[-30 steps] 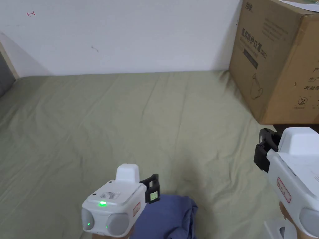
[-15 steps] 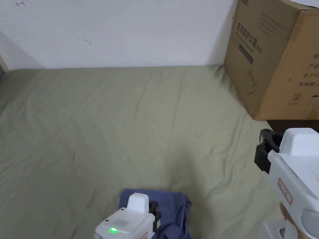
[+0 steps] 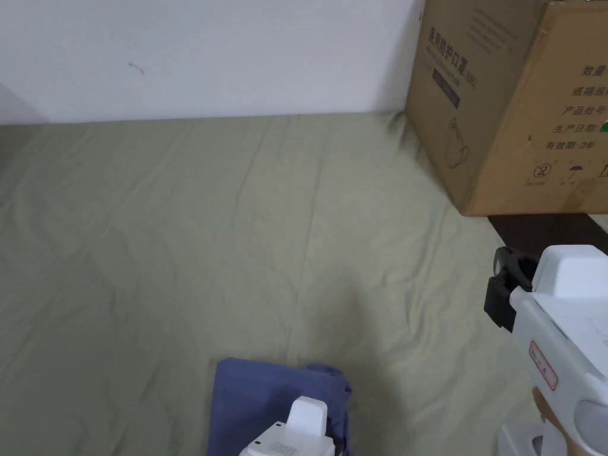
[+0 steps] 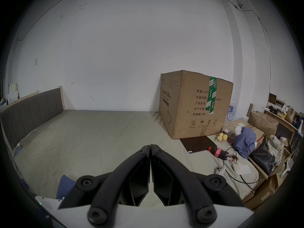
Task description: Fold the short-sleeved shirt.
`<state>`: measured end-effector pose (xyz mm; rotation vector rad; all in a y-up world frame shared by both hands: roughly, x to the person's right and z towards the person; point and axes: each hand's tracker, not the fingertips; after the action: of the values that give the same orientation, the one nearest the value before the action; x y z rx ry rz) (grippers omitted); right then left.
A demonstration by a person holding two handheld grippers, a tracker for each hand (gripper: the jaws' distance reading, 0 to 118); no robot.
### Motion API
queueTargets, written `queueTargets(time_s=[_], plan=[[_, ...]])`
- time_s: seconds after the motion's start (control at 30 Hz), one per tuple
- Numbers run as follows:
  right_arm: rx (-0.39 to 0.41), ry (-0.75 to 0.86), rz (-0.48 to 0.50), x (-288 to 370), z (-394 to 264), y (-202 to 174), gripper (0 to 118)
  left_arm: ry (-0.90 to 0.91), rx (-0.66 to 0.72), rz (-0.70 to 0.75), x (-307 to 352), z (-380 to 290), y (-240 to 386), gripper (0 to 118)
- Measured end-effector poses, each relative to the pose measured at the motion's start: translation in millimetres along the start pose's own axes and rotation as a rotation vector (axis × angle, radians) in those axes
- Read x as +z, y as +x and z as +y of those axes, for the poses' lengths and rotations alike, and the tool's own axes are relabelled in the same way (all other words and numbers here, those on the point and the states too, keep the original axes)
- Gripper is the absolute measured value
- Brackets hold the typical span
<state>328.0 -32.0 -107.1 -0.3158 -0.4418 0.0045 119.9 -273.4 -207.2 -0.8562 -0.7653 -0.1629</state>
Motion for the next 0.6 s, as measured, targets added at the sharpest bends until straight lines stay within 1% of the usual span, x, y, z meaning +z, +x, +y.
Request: queueTargets(time_s=[0.07,0.13,0.23,0.33,0.47,0.6], plan=[[-0.002,-0.002,0.005,-1,-1,-2,1,-0.001,-0.028,0.015,2,0,4,0],[-0.003,-0.003,0.012,-1,0,-5,1,-0.002,-0.023,0.015,11,8,5,0],[0.0,0.007,0.027,1,3,-9,1,0.11,0.047,-0.045,41,26,-3,0],[0.0,0.022,0.043,3,7,-14,1,0.229,0.048,-0.035,79,59,-12,0],[-0.006,0.052,0.063,7,14,-25,1,0.397,0.017,0.016,131,100,-31,0],[-0.007,0.076,0.084,11,21,-35,1,0.512,0.001,0.088,175,130,-54,0]])
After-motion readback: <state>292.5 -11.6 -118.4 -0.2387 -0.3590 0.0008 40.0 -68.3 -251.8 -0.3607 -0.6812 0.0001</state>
